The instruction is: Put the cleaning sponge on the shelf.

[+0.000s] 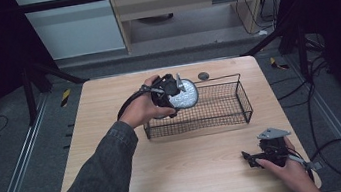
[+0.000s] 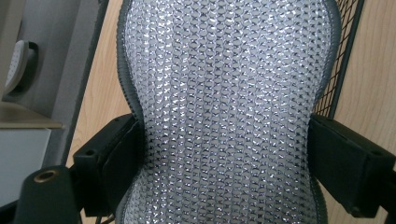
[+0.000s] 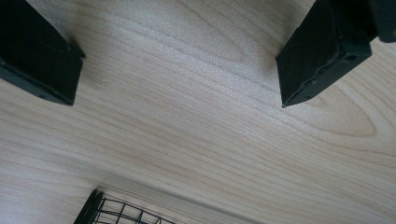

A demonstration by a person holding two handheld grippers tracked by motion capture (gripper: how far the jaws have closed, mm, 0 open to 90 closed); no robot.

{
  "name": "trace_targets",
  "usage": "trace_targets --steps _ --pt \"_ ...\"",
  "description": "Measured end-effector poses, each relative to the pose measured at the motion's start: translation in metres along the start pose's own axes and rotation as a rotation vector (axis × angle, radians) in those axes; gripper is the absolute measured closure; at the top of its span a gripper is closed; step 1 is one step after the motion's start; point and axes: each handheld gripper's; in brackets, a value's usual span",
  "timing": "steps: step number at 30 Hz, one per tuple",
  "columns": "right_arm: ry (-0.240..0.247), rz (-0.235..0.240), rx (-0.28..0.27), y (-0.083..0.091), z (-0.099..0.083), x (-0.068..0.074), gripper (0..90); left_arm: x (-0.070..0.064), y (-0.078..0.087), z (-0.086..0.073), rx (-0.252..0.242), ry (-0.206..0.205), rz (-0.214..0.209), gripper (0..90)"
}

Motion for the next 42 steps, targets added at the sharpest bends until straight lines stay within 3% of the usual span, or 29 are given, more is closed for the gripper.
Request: trace_targets --steps 9,19,32,42 --pt "0.000 0.001 0.000 0.000 0.000 0.000 0.3 0.000 -0.006 0.001 0.030 -0.032 0.000 14.0" --pt "0.004 0.001 -0.001 0.000 0.000 0.000 0.3 0.006 -0.022 0.002 0.052 -0.035 -0.010 14.1" --pt "0.002 0.000 0.000 0.000 0.000 0.000 0.3 0.013 -0.036 0.001 0.072 -0.029 -0.019 13.7" --pt "0.001 0.001 -0.001 0.000 0.000 0.000 0.3 0.017 -0.041 -0.006 0.082 -0.002 -0.029 12.4"
Point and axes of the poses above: each handheld gripper's, and its own axes: y roughly backward along the jaws, z roughly out of its top, x roughly to its left, and after that the axes turned 13 degrees about -z, right-handed
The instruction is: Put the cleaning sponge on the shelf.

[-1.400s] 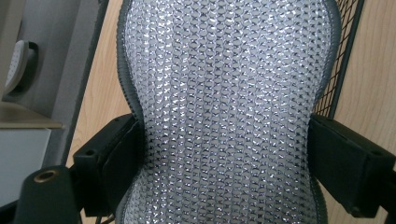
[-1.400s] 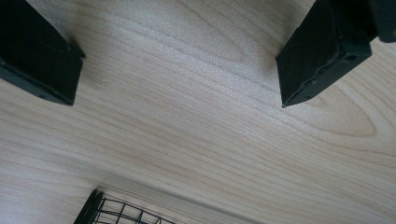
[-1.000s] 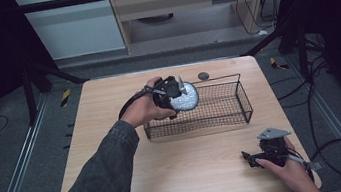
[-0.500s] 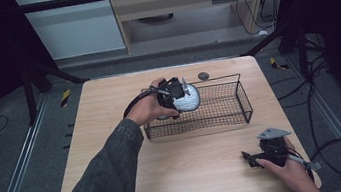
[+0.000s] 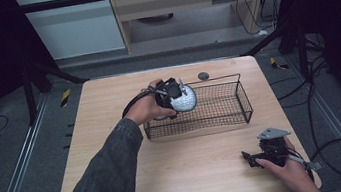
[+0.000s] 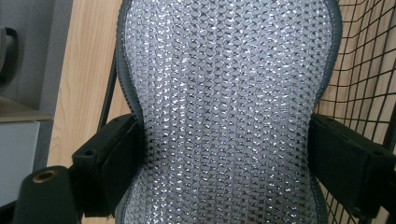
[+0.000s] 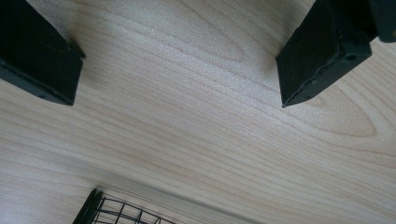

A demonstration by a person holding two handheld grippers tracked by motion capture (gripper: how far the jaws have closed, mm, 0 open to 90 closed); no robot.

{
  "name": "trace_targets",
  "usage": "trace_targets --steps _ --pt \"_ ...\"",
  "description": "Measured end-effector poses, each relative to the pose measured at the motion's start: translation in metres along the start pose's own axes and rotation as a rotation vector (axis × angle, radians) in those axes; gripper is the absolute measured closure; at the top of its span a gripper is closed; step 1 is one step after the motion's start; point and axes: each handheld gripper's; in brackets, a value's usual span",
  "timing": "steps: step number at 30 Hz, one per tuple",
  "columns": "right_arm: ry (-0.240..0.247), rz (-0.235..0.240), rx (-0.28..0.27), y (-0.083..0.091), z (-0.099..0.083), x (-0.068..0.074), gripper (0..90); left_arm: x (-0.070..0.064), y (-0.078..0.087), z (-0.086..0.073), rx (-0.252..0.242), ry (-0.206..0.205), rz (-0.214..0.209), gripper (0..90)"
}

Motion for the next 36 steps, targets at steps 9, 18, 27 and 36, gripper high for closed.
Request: trace_targets --steps 9,18,27,36 --pt "0.002 0.000 -0.002 0.000 0.000 0.000 0.3 0.004 -0.005 -0.008 -0.026 0.071 -0.039 5.2" --pt "0.004 -0.001 -0.003 0.000 0.000 0.000 0.3 0.003 -0.002 -0.014 -0.051 0.075 -0.053 7.2" --pt "0.003 -0.001 -0.002 0.000 0.000 0.000 0.3 -0.002 0.007 -0.014 -0.083 0.064 -0.051 9.1" --pt "0.003 -0.001 -0.001 0.000 0.000 0.000 0.3 -0.008 0.012 -0.013 -0.109 0.066 -0.044 8.8"
Point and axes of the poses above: each handheld gripper's, and its own axes: y roughly backward along the jaws, z roughly out of its top, x roughly to its left, and after that the axes turned 13 degrees about -z, right-handed
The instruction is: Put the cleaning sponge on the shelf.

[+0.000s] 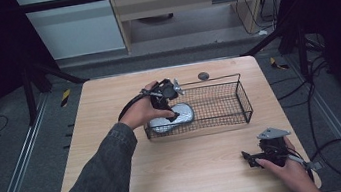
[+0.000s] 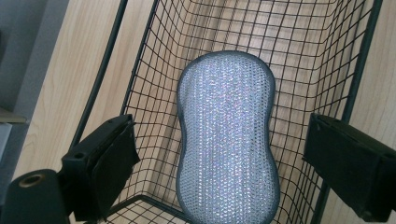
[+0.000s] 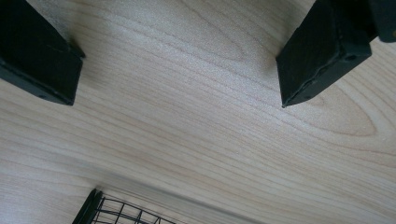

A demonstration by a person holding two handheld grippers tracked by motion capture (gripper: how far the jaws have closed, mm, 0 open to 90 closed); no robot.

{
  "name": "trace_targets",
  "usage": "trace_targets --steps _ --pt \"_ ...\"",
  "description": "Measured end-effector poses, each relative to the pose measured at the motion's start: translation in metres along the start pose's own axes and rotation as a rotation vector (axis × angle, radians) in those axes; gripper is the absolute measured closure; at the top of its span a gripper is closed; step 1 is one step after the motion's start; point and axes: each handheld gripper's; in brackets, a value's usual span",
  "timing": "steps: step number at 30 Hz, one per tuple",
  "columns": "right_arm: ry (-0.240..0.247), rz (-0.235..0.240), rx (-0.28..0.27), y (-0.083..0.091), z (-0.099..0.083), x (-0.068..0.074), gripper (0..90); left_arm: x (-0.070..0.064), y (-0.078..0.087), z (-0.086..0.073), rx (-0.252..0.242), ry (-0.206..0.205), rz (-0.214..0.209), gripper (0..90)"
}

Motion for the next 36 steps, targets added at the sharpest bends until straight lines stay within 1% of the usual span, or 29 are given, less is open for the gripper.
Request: trace_targets --steps 3,4,5,6,7,10,11,12,14,15,18,20,22,25,27,29,30,31,32,33,34,36 --pt "0.000 0.000 0.000 0.000 0.000 0.000 0.3 -0.004 0.003 -0.001 -0.022 0.014 -0.012 8.1" --pt "0.000 0.000 0.000 0.000 0.000 0.000 0.3 -0.004 0.003 -0.001 -0.022 0.014 -0.012 8.1" --pt "0.001 0.000 0.000 0.000 0.000 0.000 0.3 -0.006 0.002 -0.002 -0.032 0.025 -0.010 7.9" --pt "0.001 0.000 0.000 0.000 0.000 0.000 0.3 -0.007 0.003 -0.002 -0.032 0.027 -0.007 7.5" --pt "0.000 0.000 0.000 0.000 0.000 0.000 0.3 -0.009 0.004 -0.002 -0.048 0.033 -0.012 7.3" --pt "-0.001 0.000 0.000 0.000 0.000 0.000 0.3 -0.011 0.005 -0.001 -0.055 0.032 -0.015 6.5" --pt "-0.001 0.000 0.000 0.000 0.000 0.000 0.3 -0.012 0.006 -0.001 -0.054 0.031 -0.010 6.4" --pt "-0.001 0.000 0.000 0.000 0.000 0.000 0.3 -0.015 0.007 -0.001 -0.063 0.031 -0.007 6.1" --pt "-0.001 0.000 0.000 0.000 0.000 0.000 0.3 -0.016 0.008 0.000 -0.069 0.032 -0.009 5.6" --pt "-0.001 0.000 0.000 0.000 0.000 0.000 0.3 -0.018 0.010 0.000 -0.078 0.031 0.000 5.5" --pt "-0.001 0.000 0.000 0.000 0.000 0.000 0.3 -0.021 0.012 0.000 -0.092 0.038 -0.001 5.2" --pt "-0.001 0.000 0.000 0.000 0.000 0.000 0.3 -0.026 0.013 -0.002 -0.123 0.052 0.004 5.0" --pt "-0.004 0.002 0.000 0.000 0.000 0.000 0.3 -0.027 0.014 -0.002 -0.130 0.053 0.005 4.9" --pt "-0.004 0.002 0.000 0.000 0.000 0.000 0.3 -0.033 0.015 -0.004 -0.142 0.056 0.004 4.3" --pt "-0.004 0.001 0.000 0.000 0.000 0.000 0.3 -0.037 0.016 -0.006 -0.151 0.055 0.015 4.3" --pt "-0.003 0.002 0.000 0.000 0.000 0.000 0.3 -0.039 0.017 -0.007 -0.157 0.056 0.017 4.3" --pt "-0.003 0.002 0.000 0.000 0.000 0.000 0.3 -0.041 0.019 -0.009 -0.169 0.062 0.016 4.2" --pt "-0.003 0.002 0.000 0.000 0.000 0.000 0.3 -0.043 0.020 -0.010 -0.169 0.063 0.027 4.2" --pt "-0.003 0.002 0.000 0.000 0.000 0.000 0.3 -0.043 0.020 -0.010 -0.169 0.063 0.027 4.1" --pt "-0.003 0.001 0.000 0.000 0.000 0.000 0.3 -0.046 0.021 -0.013 -0.180 0.067 0.035 3.9" --pt "-0.003 0.001 0.000 0.000 0.000 0.000 0.3 -0.046 0.021 -0.013 -0.180 0.067 0.035 4.0" --pt "-0.004 0.001 0.000 0.000 0.000 0.000 0.3 -0.049 0.023 -0.016 -0.196 0.076 0.038 3.9"
Point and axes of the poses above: each handheld gripper's, and its own axes: y roughly backward along the jaws, z roughly out of its top, x roughly to its left, and after that the axes turned 13 degrees about -z, right-handed
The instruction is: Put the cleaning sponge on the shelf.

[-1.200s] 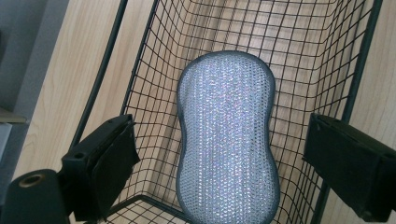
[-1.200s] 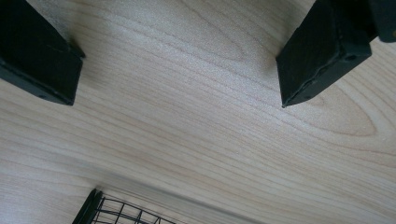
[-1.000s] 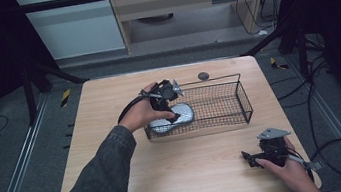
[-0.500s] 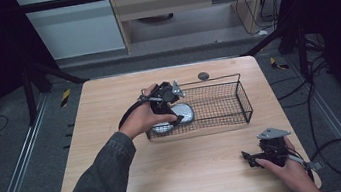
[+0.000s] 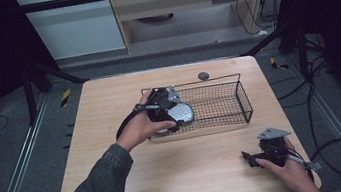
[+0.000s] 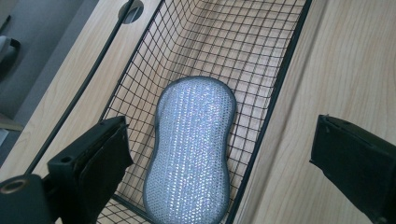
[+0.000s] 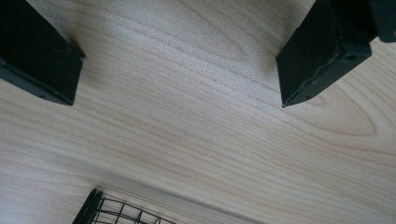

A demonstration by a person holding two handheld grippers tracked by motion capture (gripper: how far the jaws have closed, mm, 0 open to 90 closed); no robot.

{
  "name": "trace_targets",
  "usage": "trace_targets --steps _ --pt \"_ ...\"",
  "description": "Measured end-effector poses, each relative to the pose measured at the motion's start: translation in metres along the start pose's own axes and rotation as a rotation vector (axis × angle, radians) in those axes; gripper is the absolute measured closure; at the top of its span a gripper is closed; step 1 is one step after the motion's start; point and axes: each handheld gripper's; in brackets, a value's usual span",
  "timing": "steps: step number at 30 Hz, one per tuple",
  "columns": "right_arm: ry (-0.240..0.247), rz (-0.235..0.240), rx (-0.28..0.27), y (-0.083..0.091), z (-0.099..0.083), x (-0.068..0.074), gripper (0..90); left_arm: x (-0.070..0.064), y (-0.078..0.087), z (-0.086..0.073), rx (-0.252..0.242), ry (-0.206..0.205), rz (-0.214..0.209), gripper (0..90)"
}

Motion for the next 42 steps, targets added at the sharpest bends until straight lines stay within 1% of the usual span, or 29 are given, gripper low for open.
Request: trace_targets --steps 2,4,6,9,10,11,13,15,18,19,20,21,22,24,25,27,28,29,30,31,32,33,36,37,38,39,40,41,42 --pt "0.000 0.001 0.000 0.000 0.000 0.000 0.3 -0.005 0.003 -0.006 -0.014 0.009 0.009 3.7" --pt "-0.001 -0.002 0.001 0.000 0.000 0.000 0.3 -0.007 0.004 -0.008 -0.016 0.013 0.008 3.6" --pt "-0.003 -0.004 0.001 0.000 0.000 0.000 0.3 -0.012 0.008 -0.015 -0.049 0.036 0.022 3.6" --pt "-0.004 -0.004 0.002 0.000 0.000 0.000 0.3 -0.015 0.010 -0.020 -0.063 0.047 0.027 3.5" --pt "-0.004 -0.004 0.001 0.000 0.000 0.000 0.3 -0.017 0.012 -0.026 -0.070 0.060 0.032 3.4" --pt "-0.004 -0.004 0.001 0.000 0.000 0.000 0.3 -0.017 0.012 -0.029 -0.076 0.066 0.034 3.3" --pt "-0.005 -0.005 0.001 0.000 0.000 0.000 0.3 -0.019 0.016 -0.034 -0.074 0.076 0.055 3.4" --pt "-0.004 -0.004 0.001 0.000 0.000 0.000 0.3 -0.020 0.019 -0.037 -0.081 0.076 0.058 3.3" --pt "-0.004 -0.005 0.001 0.000 0.000 0.000 0.3 -0.023 0.029 -0.049 -0.107 0.092 0.069 3.1" --pt "-0.004 -0.005 0.001 0.000 0.000 0.000 0.3 -0.023 0.029 -0.049 -0.107 0.092 0.069 3.1" --pt "-0.005 -0.005 0.001 0.000 0.000 0.000 0.3 -0.024 0.033 -0.055 -0.103 0.093 0.086 3.1" --pt "-0.005 -0.005 0.001 0.000 0.000 0.000 0.3 -0.024 0.033 -0.055 -0.103 0.093 0.086 3.1" --pt "-0.005 -0.005 0.001 0.000 0.000 0.000 0.3 -0.025 0.036 -0.061 -0.114 0.110 0.085 3.1" --pt "-0.005 -0.005 0.001 0.000 0.000 0.000 0.3 -0.024 0.038 -0.065 -0.120 0.116 0.084 3.1" --pt "-0.005 -0.005 0.002 0.000 0.000 0.001 0.3 -0.024 0.041 -0.072 -0.121 0.128 0.090 3.1" --pt "-0.005 -0.005 0.002 0.001 0.000 0.001 0.3 -0.024 0.044 -0.079 -0.135 0.152 0.093 3.1" --pt "-0.004 -0.006 0.002 0.001 0.000 0.001 0.3 -0.024 0.045 -0.083 -0.139 0.159 0.094 3.1" --pt "-0.004 -0.006 0.002 0.001 0.000 0.001 0.3 -0.024 0.045 -0.083 -0.139 0.159 0.094 3.1" --pt "-0.007 -0.007 0.002 0.001 -0.001 0.001 0.3 -0.024 0.048 -0.092 -0.144 0.177 0.102 3.0" --pt "-0.009 -0.007 0.002 0.001 -0.001 0.001 0.3 -0.024 0.048 -0.092 -0.144 0.177 0.102 3.0" --pt "-0.009 -0.007 0.002 0.001 -0.001 0.001 0.3 -0.024 0.050 -0.097 -0.146 0.188 0.111 3.0" --pt "-0.009 -0.008 0.003 0.001 -0.001 0.001 0.3 -0.024 0.054 -0.107 -0.152 0.203 0.122 2.9" --pt "-0.009 -0.007 0.002 0.001 -0.001 0.001 0.3 -0.025 0.057 -0.117 -0.166 0.226 0.120 2.7" --pt "-0.009 -0.007 0.002 0.001 -0.001 0.001 0.3 -0.025 0.061 -0.127 -0.158 0.233 0.129 2.7" --pt "-0.009 -0.006 0.003 0.001 -0.001 0.001 0.3 -0.025 0.061 -0.127 -0.158 0.233 0.129 2.6" --pt "-0.009 -0.007 0.003 0.001 -0.001 0.001 0.3 -0.025 0.063 -0.136 -0.156 0.251 0.131 2.6" --pt "-0.009 -0.007 0.003 0.001 -0.001 0.001 0.3 -0.025 0.064 -0.140 -0.150 0.253 0.132 2.6" --pt "-0.009 -0.007 0.002 0.001 -0.001 0.001 0.3 -0.025 0.064 -0.140 -0.150 0.253 0.132 2.6" --pt "-0.010 -0.007 0.003 0.001 -0.001 0.001 0.3 -0.024 0.065 -0.148 -0.143 0.266 0.137 2.6"
Point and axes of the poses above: each handheld gripper's, and its own axes: y roughly backward along the jaws, z roughly out of its top, x roughly to its left, and after that the axes turned 13 degrees about -z, right-handed
